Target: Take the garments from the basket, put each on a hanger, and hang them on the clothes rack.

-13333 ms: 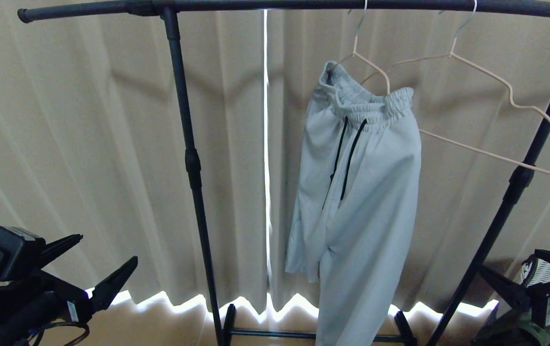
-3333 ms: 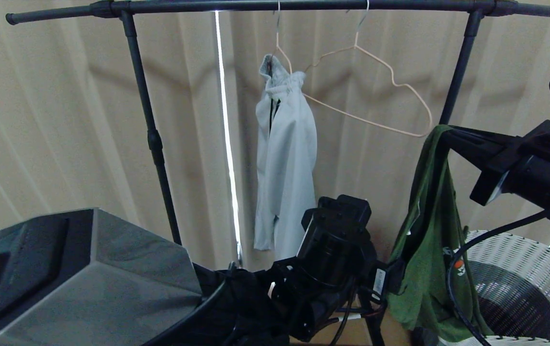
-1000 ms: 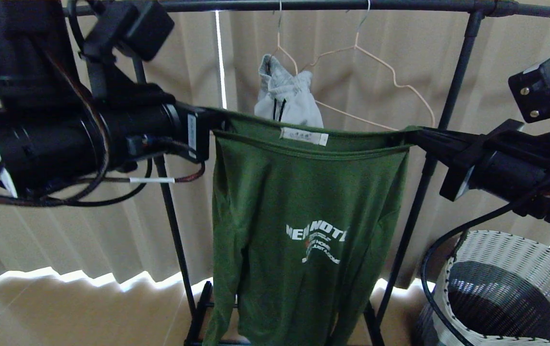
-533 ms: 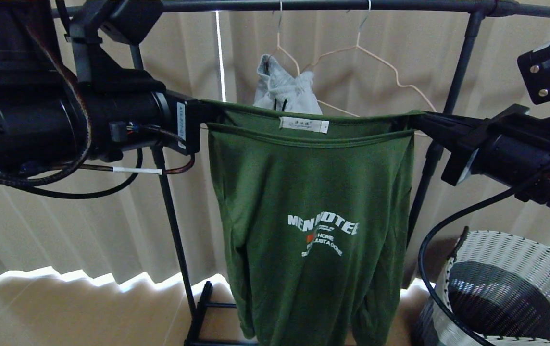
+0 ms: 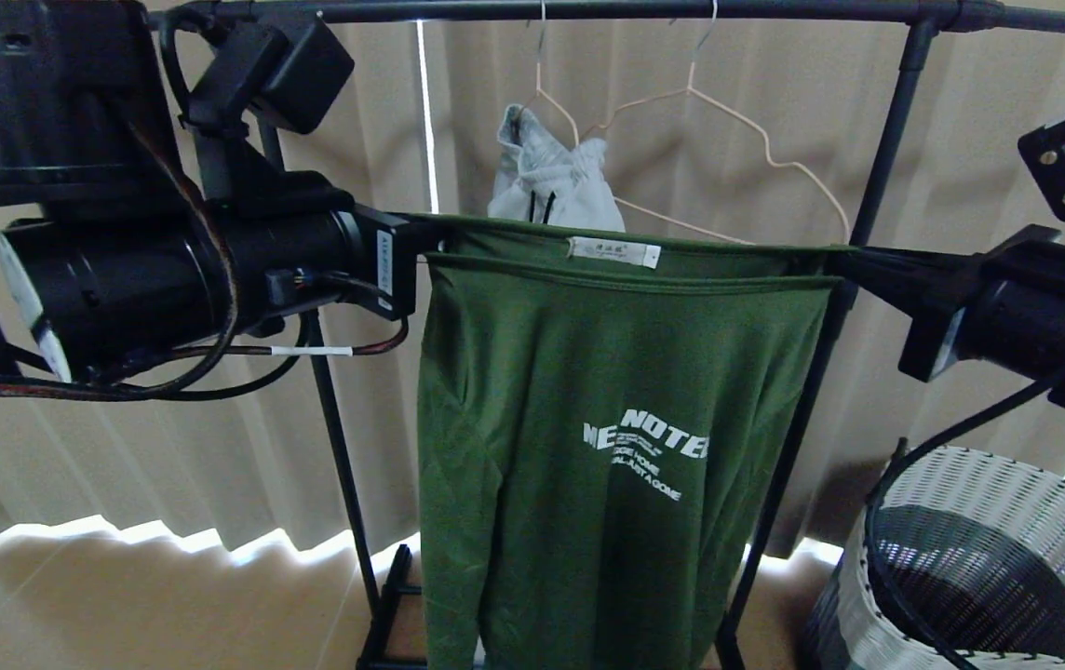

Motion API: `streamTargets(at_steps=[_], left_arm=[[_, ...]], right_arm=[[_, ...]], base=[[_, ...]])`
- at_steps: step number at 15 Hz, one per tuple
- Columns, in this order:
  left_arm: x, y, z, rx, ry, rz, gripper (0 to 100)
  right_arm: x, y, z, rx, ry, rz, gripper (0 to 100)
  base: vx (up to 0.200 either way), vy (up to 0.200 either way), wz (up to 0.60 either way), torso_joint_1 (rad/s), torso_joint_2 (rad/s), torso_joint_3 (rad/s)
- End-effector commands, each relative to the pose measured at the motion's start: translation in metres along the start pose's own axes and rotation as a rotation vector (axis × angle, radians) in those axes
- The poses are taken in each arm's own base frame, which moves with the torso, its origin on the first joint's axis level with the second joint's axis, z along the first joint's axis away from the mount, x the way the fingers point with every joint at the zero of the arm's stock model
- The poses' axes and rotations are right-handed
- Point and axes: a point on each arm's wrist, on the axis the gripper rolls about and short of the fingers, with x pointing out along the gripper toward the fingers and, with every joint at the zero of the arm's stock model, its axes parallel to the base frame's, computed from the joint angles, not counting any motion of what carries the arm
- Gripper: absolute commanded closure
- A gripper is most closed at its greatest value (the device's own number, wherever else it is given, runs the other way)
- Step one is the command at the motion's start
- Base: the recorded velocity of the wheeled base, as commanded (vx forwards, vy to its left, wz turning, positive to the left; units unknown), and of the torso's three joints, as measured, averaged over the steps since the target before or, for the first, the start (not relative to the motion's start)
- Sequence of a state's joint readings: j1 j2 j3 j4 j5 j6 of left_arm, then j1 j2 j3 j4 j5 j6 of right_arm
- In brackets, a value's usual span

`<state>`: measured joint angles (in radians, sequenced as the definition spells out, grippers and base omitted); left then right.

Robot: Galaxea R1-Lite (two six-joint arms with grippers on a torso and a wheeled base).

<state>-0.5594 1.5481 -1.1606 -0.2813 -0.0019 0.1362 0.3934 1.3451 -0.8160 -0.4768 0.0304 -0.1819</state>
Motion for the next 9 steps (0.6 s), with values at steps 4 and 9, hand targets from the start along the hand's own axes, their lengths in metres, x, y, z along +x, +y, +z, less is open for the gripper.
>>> streamTargets(at_steps=[4, 9], left_arm=[[0.031, 0.0, -0.003, -0.006, -0.011, 0.003, 100], [0.032, 0.0, -0.005, -0.008, -0.007, 0.007, 100]], right_arm=[[-0.054, 0.005, 0.01, 0.006, -0.03, 0.23, 100], [-0.048, 0.005, 0.004, 0.007, -0.003, 0.233, 100]], base=[[0.0, 0.0, 0.0, 0.0, 0.0, 0.0], [0.0, 0.0, 0.0, 0.0, 0.0, 0.0]])
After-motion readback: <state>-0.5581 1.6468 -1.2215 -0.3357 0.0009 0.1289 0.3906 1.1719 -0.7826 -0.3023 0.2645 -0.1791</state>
